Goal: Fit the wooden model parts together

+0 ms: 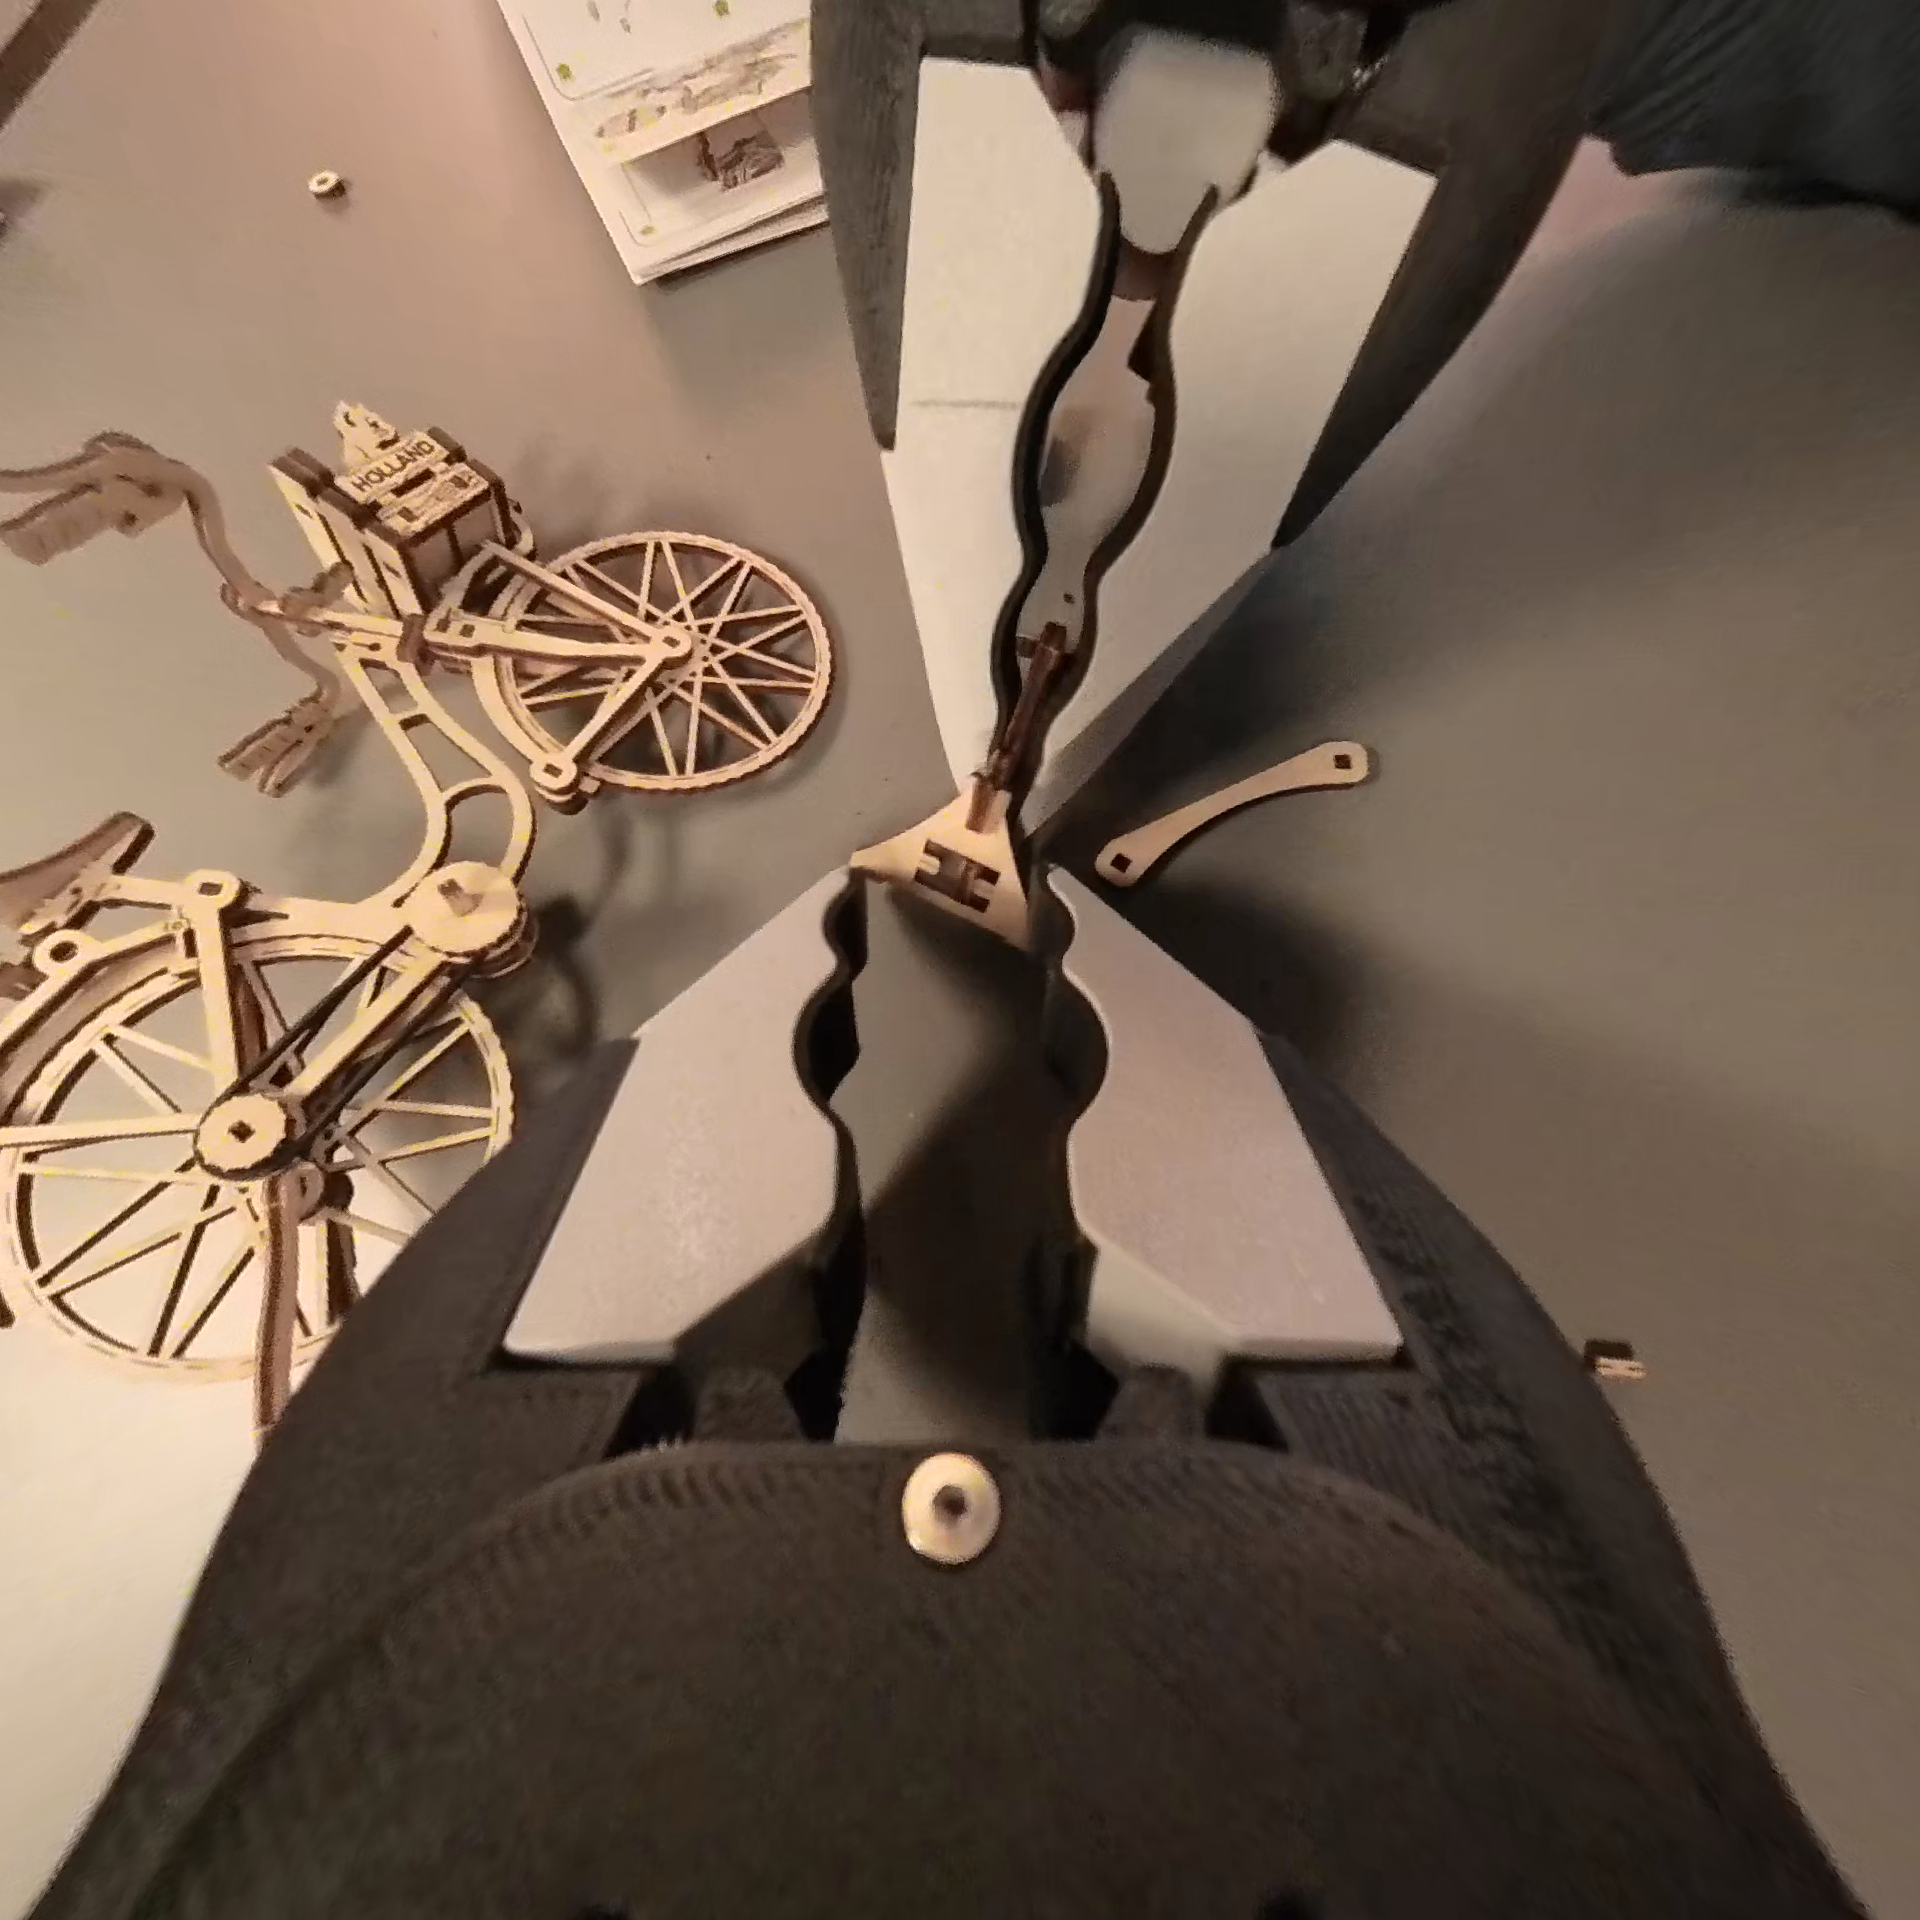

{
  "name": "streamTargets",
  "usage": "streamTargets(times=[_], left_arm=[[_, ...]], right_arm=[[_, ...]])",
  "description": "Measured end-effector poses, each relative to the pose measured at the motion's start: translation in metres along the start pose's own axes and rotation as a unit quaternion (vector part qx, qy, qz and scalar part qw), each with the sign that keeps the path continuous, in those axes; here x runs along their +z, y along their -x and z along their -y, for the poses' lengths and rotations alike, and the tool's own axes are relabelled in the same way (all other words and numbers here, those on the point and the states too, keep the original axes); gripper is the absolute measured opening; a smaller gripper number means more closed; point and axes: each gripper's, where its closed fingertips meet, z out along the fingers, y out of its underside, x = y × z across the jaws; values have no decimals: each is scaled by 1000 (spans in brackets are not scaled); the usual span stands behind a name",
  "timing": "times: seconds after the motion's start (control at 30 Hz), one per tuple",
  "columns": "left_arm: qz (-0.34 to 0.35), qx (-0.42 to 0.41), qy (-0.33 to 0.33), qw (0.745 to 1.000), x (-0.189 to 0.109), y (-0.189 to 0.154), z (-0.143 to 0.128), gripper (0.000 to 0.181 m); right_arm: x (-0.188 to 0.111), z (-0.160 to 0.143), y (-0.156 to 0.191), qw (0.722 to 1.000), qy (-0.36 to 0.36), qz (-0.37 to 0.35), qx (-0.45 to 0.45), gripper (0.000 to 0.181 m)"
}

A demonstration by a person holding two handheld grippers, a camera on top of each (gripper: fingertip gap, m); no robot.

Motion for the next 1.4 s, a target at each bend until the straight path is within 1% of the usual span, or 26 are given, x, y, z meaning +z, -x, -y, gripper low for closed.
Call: streamTargets(times=[0.07, 0.17, 0.3, 0.4, 0.5, 0.57, 0.7, 0.77, 1.03, 1.1, 1.17, 1.3, 1.4], left_arm=[[6, 10, 0, 1000, 0, -1, 0, 30], [14, 16, -3, 1000, -1, 0, 1, 28], [38, 48, -9, 998, -8, 1, -2, 33], [40, 64, -9, 997, -15, -9, -6, 27], [27, 63, -5, 998, -17, -18, -8, 21], [31, 72, -4, 997, -15, -20, -8, 18], [36, 72, 3, 997, -14, -19, -9, 4], [36, 70, 4, 997, -14, -18, -9, 2], [38, 70, 2, 997, -13, -17, -9, 2], [42, 66, -1, 997, -13, -15, -7, 11], [42, 66, -1, 997, -13, -14, -7, 13], [44, 72, 5, 996, -15, -16, -10, 4], [50, 73, 7, 996, -14, -15, -10, 3]], right_arm=[[0, 0, -1, 1000, 1, -2, -7, 2], [2, 2, -3, 1000, -14, 2, 23, 1], [4, 5, -1, 999, -21, -1, 32, 1], [5, 6, 0, 999, -26, 1, 42, 1], [5, 6, 0, 999, -27, -1, 45, 1], [5, 6, 0, 998, -30, -2, 49, 1], [5, 6, 0, 998, -34, -3, 53, 1], [5, 6, 0, 998, -36, -2, 54, 1], [5, 6, -1, 997, -37, -3, 62, 1], [6, 7, 0, 997, -39, -2, 65, 1], [6, 8, 0, 997, -38, -4, 66, 1], [6, 8, 0, 996, -42, -5, 75, 1], [6, 8, -1, 996, -44, -9, 77, 1]])
